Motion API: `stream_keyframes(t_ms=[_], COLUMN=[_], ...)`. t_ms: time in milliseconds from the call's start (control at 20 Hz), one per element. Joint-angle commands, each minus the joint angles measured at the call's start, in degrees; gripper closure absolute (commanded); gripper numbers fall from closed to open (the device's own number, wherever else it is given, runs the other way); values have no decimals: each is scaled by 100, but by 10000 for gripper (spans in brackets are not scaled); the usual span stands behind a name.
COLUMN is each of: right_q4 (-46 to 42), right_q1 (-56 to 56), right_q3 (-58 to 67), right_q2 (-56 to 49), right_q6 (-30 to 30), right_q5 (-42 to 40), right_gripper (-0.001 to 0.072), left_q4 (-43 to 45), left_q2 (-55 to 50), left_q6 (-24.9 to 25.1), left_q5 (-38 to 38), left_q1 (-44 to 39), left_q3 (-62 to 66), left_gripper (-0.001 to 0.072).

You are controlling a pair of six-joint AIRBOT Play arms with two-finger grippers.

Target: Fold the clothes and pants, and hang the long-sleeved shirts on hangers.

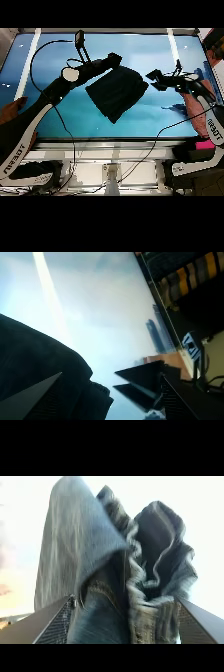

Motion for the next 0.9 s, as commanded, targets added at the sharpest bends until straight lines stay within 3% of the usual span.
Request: stream_keyframes(t_ms=[0, 350, 700, 850], right_q4=[-619, -1390, -3268, -4597], right_q1=[-260, 22, 1469, 1759], right_q3=[496, 2201, 2647, 2647], right_q2=[-17, -1051, -1261, -1394], right_q6=[249, 387, 223, 498], right_q5=[114, 979, 1067, 857], right_gripper=[15, 14, 15, 16], left_q4=[4, 9, 7, 7], left_q2=[0, -2, -2, 0], left_q6=[2, 4, 85, 85], left_q5=[4, 2, 0, -2], left_q1=[2, 2, 0, 0], left_q3=[0, 0, 0, 0], left_gripper=[11, 11, 11, 11])
